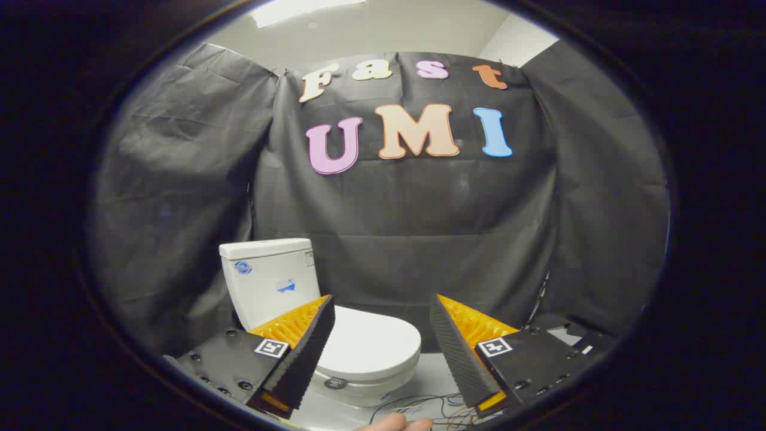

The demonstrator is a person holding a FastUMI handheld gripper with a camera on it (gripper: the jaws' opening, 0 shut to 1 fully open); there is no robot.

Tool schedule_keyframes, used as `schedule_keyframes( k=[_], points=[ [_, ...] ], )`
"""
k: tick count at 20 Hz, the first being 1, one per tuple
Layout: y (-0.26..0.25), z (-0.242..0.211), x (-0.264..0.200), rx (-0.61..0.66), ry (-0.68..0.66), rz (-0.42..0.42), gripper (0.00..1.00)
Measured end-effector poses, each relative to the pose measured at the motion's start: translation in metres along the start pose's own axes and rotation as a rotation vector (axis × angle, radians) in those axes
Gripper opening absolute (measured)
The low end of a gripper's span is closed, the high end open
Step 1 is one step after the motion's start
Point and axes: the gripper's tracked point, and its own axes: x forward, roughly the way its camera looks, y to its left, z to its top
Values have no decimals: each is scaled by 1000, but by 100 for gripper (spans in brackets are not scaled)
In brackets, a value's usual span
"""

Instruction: Open the toilet lid.

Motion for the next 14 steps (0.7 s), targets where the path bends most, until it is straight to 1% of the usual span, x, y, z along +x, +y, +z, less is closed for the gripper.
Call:
schedule_keyframes(
  k=[14],
  points=[
    [-2, 0, 5, 4, -5, -7, 99]
  ],
)
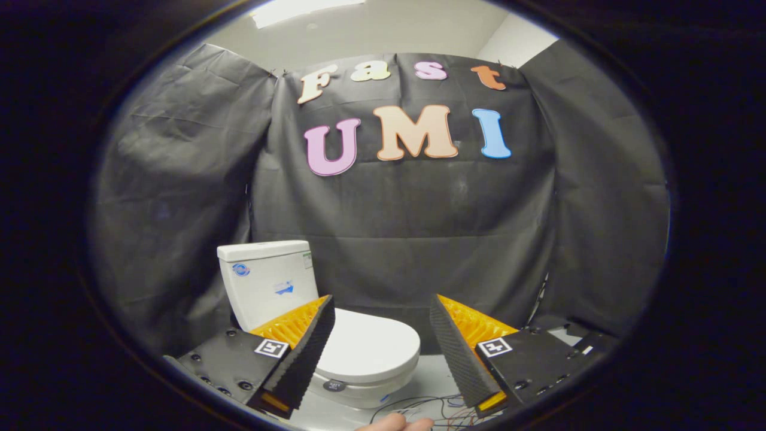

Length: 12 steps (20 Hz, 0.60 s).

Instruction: Open the toilet lid.

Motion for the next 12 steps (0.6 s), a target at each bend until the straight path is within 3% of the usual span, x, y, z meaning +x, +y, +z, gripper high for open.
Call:
schedule_keyframes(
  k=[8, 12],
  points=[
    [10, 20, 49, 12, -90, 25, 99],
    [33, 10, 80, 14, -112, 55, 98]
  ],
)
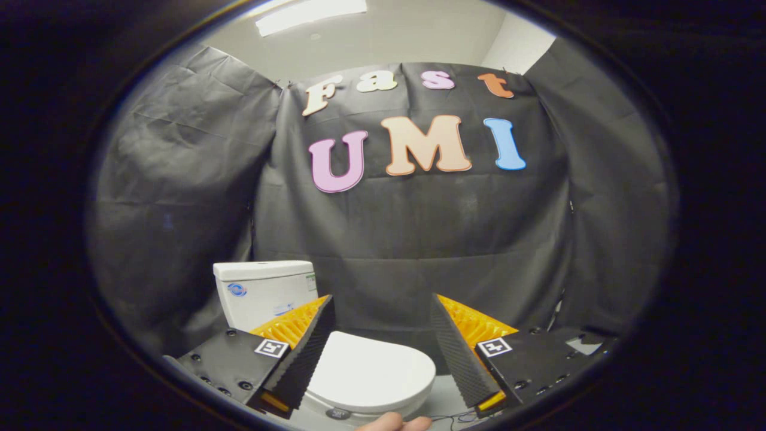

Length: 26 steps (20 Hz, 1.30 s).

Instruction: Open the toilet lid.

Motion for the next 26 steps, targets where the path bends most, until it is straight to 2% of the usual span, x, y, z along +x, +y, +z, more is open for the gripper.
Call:
schedule_keyframes(
  k=[4, 11, 19, 23, 26],
  points=[
    [21, -48, 7, 13, 81, -4, 99],
    [55, -124, -14, 136, 169, -68, 99],
    [101, -213, -39, 460, 260, -123, 99],
    [83, -268, -60, 665, 320, -258, 99],
    [63, -286, -72, 862, 295, -348, 98]
  ],
)
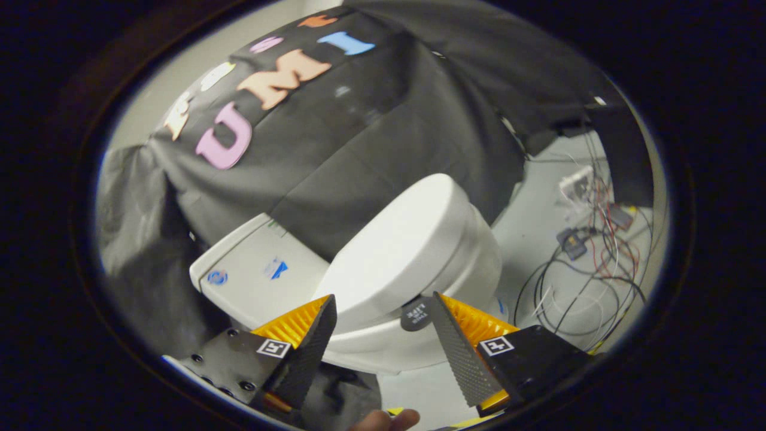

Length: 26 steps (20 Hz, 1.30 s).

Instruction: Open the toilet lid.

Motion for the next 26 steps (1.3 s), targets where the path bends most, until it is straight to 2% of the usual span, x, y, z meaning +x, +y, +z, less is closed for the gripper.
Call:
schedule_keyframes(
  k=[2, 8, 11, 15, 16, 20, 23, 24, 26],
  points=[
    [-19, -8, 6, 95, 15, -41, 98],
    [-42, -32, 24, 419, 59, -70, 96],
    [-39, -43, 34, 484, 83, -63, 65],
    [-30, -41, 43, 459, 83, -15, 46],
    [-22, -37, 40, 466, 83, 31, 41],
    [-20, -32, 44, 497, 85, 40, 9],
    [-20, -34, 46, 424, 81, 22, 6],
    [-19, -40, 59, 425, 79, 11, 6],
    [-21, -33, 43, 436, 84, 6, 0]
  ],
)
